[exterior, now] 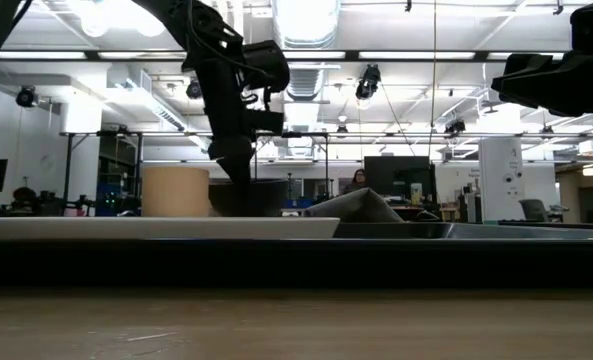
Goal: Set up tray
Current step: Put the black bowl on top of the white plate
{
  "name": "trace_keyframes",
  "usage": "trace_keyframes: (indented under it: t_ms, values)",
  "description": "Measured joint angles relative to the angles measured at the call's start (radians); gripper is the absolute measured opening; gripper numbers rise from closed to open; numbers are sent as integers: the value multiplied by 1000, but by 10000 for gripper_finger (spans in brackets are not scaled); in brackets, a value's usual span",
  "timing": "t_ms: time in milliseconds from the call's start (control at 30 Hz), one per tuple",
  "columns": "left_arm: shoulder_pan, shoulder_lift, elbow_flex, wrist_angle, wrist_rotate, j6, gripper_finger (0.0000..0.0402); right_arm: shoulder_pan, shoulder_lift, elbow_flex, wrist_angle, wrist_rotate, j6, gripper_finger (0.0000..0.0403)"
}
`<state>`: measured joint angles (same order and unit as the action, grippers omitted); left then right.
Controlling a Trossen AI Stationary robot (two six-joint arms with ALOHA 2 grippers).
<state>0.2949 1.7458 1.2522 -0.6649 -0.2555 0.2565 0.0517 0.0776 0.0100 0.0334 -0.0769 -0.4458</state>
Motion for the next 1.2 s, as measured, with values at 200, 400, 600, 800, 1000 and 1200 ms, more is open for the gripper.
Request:
trace_keyframes:
  t_ms: [200, 400, 600, 800, 1000, 1200]
  values:
    - [-53, 0, 47, -13, -9, 0, 1, 0, 0, 0, 0, 0, 0, 68]
    - [-139, 0, 96, -46, -8, -11, 0, 0, 0, 0, 0, 0, 0, 68]
    - [-233, 0, 138, -110, -8, -58, 0, 0, 0, 0, 0, 0, 0, 68]
    - [-331, 0, 143, -126, -7, -106, 0, 0, 0, 0, 0, 0, 0, 68]
    - [-424, 0, 143, -143, -8, -165, 0, 0, 0, 0, 0, 0, 0, 68]
    - [-510, 0, 143, -166, -7, -239, 0, 0, 0, 0, 0, 0, 0, 68]
